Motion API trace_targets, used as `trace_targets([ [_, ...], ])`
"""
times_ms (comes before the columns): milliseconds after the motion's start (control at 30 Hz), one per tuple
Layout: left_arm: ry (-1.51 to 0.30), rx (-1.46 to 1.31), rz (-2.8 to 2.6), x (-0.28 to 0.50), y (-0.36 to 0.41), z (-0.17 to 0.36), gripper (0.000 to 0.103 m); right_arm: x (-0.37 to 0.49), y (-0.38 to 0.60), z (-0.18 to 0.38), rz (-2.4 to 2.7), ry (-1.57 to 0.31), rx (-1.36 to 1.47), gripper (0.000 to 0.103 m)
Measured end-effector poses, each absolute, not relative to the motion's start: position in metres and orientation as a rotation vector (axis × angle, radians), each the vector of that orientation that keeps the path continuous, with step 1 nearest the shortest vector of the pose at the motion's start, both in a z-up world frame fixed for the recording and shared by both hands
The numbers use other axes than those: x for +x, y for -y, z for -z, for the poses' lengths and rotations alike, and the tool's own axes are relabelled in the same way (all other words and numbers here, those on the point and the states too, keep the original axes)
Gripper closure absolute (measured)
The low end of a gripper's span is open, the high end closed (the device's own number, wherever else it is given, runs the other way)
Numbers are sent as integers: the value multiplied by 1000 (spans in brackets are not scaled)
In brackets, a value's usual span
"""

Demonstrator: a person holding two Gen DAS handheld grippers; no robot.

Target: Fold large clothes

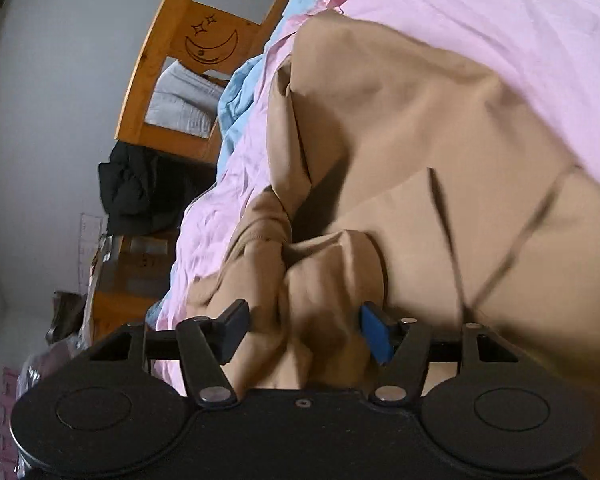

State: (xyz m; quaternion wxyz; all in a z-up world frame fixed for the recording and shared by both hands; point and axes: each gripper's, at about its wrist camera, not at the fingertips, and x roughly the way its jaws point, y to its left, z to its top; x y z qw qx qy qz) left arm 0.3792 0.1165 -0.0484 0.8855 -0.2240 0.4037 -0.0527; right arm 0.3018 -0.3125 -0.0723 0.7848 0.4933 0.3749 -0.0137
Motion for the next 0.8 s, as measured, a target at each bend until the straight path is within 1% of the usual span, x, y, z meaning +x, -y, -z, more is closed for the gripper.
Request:
trace_targets([
  [33,-851,-482,117,390,-115,52,14,311,312,71,30,-819,1039,68],
  [67,-856,-495,117,397,-113,55,14,321,309,67,35,-823,984,74],
  [100,-863,-508,118,407,-110,60,14,329,309,65,32,-812,936,82],
  [133,-874,-510,121,416,-106,65,17,339,307,60,23,-796,875,91],
  [233,-924,-497,114,438,-86,82,23,366,307,48,21,-739,684,96],
  [400,-965,-428,92,464,-48,105,26,396,307,34,6,-616,451,96],
  [500,-944,-359,67,472,-34,111,28,395,312,55,40,-651,391,96],
  [533,-935,-346,65,473,-32,111,30,390,313,61,46,-660,383,91],
  [567,-925,-334,68,474,-31,109,31,383,314,67,47,-663,373,88],
  [600,-915,-319,71,473,-31,106,32,376,315,70,49,-667,365,82],
  [667,-890,-288,73,471,-31,97,34,362,319,70,57,-667,358,75],
  [700,-876,-271,75,468,-32,92,32,357,318,68,64,-658,338,69],
  [767,-836,-245,85,457,-32,80,29,349,313,57,74,-632,242,69],
  [800,-797,-236,108,449,-32,75,23,344,307,49,75,-607,185,68],
])
